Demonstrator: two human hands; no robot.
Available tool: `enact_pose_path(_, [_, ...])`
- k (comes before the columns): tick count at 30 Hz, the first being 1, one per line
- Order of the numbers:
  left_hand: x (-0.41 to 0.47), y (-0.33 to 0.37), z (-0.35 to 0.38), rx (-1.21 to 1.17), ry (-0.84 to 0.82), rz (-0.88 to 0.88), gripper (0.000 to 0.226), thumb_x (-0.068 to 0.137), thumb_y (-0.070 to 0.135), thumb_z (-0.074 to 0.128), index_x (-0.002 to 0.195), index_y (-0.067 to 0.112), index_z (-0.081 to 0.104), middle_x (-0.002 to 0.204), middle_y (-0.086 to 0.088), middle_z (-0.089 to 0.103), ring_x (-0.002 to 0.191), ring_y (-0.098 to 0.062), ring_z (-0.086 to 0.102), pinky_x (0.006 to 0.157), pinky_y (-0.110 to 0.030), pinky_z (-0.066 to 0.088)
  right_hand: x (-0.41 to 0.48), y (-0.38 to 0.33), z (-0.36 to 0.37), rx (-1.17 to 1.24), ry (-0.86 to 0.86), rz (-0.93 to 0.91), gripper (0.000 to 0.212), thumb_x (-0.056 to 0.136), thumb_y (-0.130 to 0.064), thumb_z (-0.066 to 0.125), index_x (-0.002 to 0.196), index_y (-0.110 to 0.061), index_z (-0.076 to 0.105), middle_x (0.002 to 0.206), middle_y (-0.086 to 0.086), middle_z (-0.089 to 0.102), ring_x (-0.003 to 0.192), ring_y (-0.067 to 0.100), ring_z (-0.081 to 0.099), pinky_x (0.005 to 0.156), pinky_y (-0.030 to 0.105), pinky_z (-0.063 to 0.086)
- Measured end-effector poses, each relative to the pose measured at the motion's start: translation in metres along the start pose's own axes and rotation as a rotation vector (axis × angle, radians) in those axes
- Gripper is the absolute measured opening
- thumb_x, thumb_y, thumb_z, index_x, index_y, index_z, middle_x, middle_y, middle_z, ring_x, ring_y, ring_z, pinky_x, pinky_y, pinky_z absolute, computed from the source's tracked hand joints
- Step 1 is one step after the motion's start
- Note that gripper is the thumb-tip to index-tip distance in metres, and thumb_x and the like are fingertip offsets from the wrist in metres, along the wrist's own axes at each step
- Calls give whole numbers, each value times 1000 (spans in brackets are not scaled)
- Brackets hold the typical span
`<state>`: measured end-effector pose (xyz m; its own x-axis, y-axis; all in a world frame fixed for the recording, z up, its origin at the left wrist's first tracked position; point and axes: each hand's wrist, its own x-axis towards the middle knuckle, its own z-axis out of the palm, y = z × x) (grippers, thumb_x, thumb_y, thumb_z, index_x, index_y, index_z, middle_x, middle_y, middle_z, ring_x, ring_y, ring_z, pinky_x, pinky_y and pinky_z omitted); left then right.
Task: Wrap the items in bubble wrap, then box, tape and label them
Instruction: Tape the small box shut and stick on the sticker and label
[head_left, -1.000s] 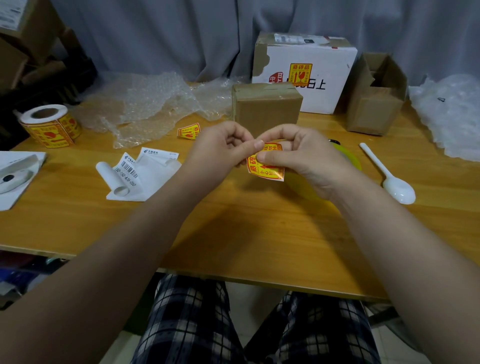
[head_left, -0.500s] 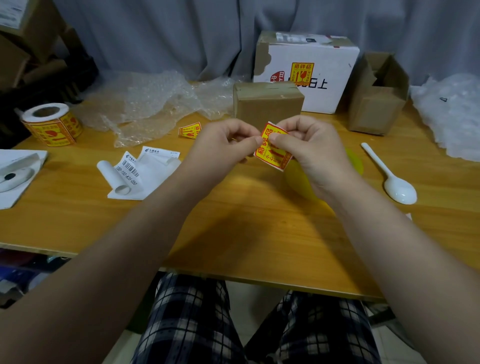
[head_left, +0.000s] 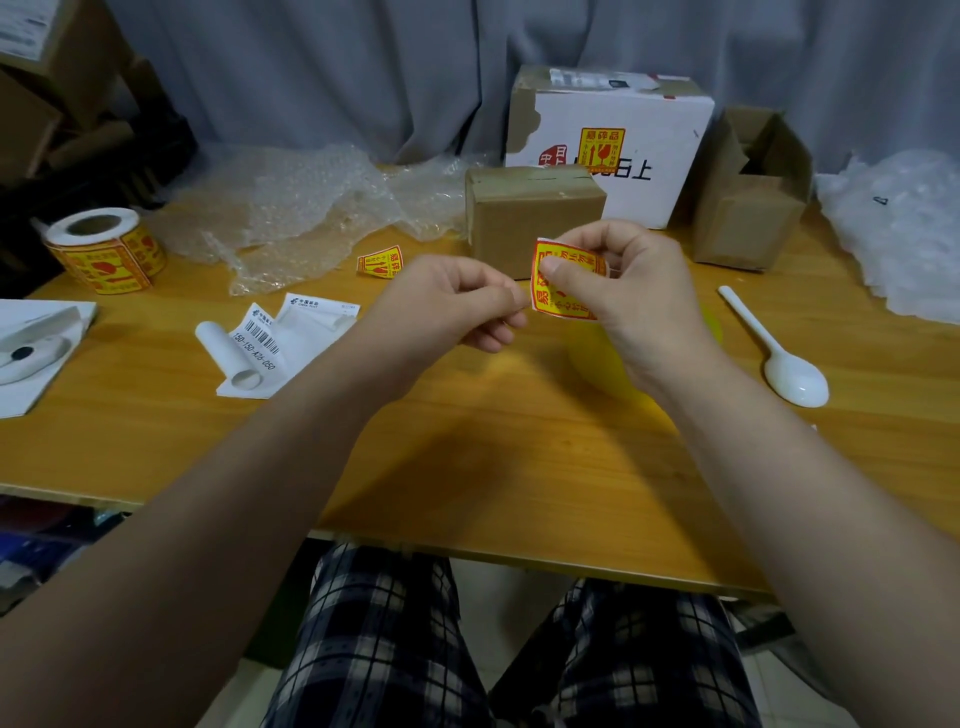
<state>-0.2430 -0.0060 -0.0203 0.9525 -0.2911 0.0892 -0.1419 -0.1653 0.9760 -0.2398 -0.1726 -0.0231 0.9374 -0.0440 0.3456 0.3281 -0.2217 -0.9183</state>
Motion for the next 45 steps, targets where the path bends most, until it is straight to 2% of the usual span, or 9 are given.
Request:
enact_pose_path(4, [-1,3,3,-41,-23,-36,10,89,7,60,81,6,67,68,0,68,59,-8,60,58,-17,51,0,0,2,-39,-5,-70,17,83,-11,72,86,-24,61,86,-4,66,83,11,62,75,33,56])
enact_pose_path(9, [-2,4,6,-79,-48,-74,12,88,7,60,78,7,67,65,1,67,58,-8,59,57,-17,51,0,1,5,-110,42,-176,20,87,-9,67,86,-24,55,83,-13,58,80,2,57,76,31,54])
enact_pose_path(17, [0,6,14,-186,-42,-115,13,89,4,57,79,5,65,63,0,65,56,-7,58,56,-16,51,-1,8,10,-317,62,-404,9,88,-9,61,92,-3,55,78,-16,49,74,-3,50,66,13,40])
enact_pose_path(32, [3,8,13,-191,-27,-99,13,88,2,56,79,6,64,62,-1,64,57,-7,57,58,-16,49,3,9,8,-262,113,-376,24,86,-18,67,92,-18,43,79,-16,46,73,-8,48,64,11,38])
enact_pose_path(36, [3,8,14,-221,-10,-57,17,89,1,54,77,7,62,60,2,63,55,-5,56,56,-14,48,8,13,9,-195,103,-238,40,82,-25,73,106,-21,42,97,-5,52,87,7,58,74,23,49])
enact_pose_path(38, [3,9,16,-248,9,-39,16,90,1,55,76,7,61,59,3,62,55,-5,55,55,-14,47,8,15,9,-336,173,-268,46,78,-28,77,112,-16,49,108,-1,46,100,17,54,84,23,45])
enact_pose_path(40, [4,9,17,-264,43,-25,15,89,1,56,76,7,61,58,3,61,55,-5,54,54,-14,46,8,14,6,-420,219,-386,28,79,-24,74,103,-15,61,102,-6,46,98,13,51,84,21,40])
enact_pose_path(42, [5,8,15,-272,85,-15,16,89,1,56,76,8,60,57,3,60,54,-5,53,53,-14,44,4,12,1,-334,105,-424,11,85,-16,67,96,-14,68,92,-8,57,86,4,55,76,15,43])
enact_pose_path(45, [7,6,14,-265,135,-1,20,89,0,54,72,10,60,56,4,59,53,-5,52,53,-14,43,-2,9,0,-204,-65,-372,15,87,-13,64,100,-19,69,87,-7,68,80,-1,63,73,17,51])
